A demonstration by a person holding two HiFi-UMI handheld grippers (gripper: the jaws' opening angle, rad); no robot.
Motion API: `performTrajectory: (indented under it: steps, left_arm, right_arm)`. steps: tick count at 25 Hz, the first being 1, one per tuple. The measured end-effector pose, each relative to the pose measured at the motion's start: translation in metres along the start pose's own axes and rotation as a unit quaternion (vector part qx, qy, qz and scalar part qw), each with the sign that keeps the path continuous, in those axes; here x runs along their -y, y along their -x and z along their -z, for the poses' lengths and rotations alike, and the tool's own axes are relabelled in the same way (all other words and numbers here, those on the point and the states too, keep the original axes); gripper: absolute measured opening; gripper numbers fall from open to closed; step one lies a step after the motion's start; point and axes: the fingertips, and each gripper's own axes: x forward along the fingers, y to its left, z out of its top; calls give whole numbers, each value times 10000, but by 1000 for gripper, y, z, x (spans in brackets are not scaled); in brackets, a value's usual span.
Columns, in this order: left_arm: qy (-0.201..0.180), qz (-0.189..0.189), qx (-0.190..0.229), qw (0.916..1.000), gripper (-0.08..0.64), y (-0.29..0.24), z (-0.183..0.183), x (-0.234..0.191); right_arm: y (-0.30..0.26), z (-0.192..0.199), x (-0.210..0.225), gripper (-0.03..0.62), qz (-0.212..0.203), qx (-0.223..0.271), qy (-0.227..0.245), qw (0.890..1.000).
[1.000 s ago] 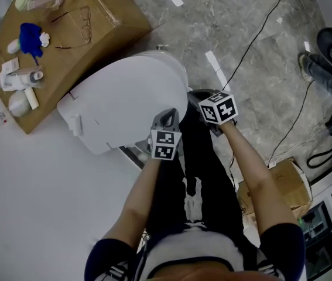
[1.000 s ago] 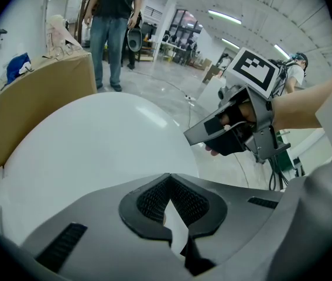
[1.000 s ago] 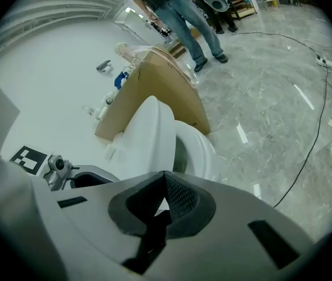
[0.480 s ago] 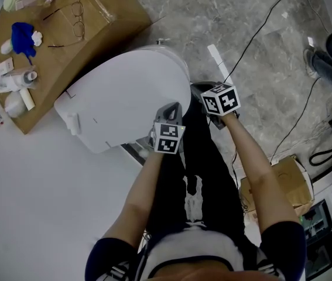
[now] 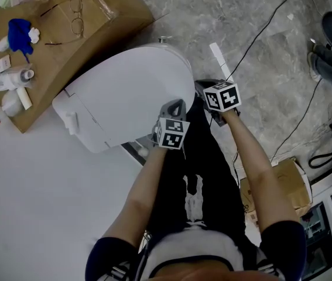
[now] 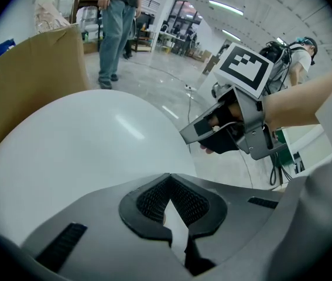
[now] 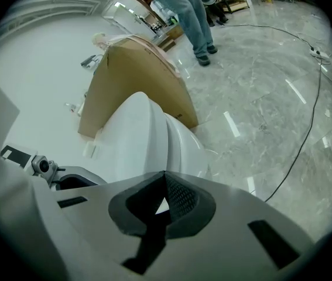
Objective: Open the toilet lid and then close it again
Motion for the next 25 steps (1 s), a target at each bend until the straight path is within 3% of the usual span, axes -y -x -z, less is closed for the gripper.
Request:
performTrajectory:
  steps: [15,25]
  left_arm:
    - [-2,102,-258,9996,6,-33,11,-10]
    - [-85,46,-292,9995,6,-41,14,-11]
  right_arm:
    - [-31,9,27,6,79,-117,-364,9992]
    - [-39,9,34,6,136,-32,-360,9993]
